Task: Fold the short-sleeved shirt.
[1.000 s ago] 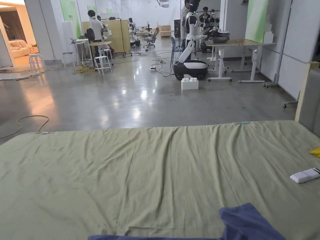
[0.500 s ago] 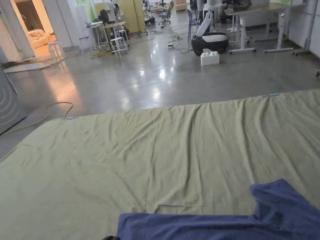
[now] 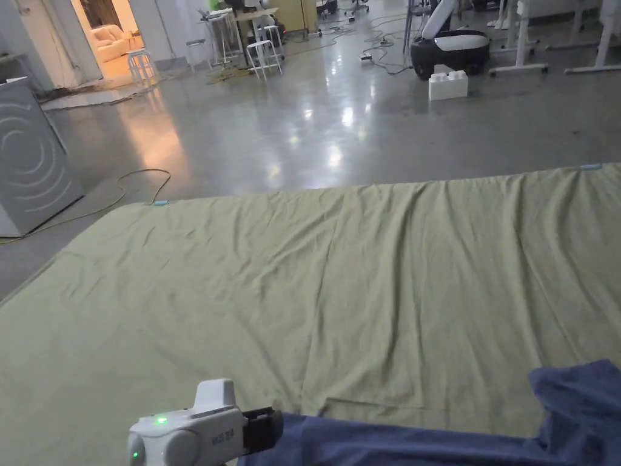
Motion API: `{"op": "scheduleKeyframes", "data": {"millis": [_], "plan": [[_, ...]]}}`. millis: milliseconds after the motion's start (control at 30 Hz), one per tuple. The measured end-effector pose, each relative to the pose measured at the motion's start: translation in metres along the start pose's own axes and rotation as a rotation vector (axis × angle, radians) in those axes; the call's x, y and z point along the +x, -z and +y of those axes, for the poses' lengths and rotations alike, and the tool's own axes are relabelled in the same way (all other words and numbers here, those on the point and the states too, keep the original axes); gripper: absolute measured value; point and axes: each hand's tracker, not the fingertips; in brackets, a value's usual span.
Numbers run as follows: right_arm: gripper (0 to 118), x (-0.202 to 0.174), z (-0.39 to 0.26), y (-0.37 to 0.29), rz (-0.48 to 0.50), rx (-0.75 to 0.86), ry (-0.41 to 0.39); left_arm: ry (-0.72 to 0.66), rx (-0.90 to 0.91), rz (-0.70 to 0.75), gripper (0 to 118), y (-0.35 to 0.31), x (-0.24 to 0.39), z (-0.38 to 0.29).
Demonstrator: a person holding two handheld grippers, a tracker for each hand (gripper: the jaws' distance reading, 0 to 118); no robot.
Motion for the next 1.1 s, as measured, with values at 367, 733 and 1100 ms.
{"op": "scheduleKeyframes", "data": {"millis": [367,733,1100], "plan": [[0,0.019,0.006,0.025,-0.039,-0.056,0.031,0.293,-0.166,0.138,11,0.051,0.053,-0.011],[73,0.089,0.107,0.255,-0.004,-0.458,-0.122,0.182,-0.299,0.100,11,0.058,0.045,0.017],[44,0.099,0.077,0.353,-0.198,-0.631,-0.203,0.193,-0.241,0.093,11,0.048,0.048,0.005]]}}
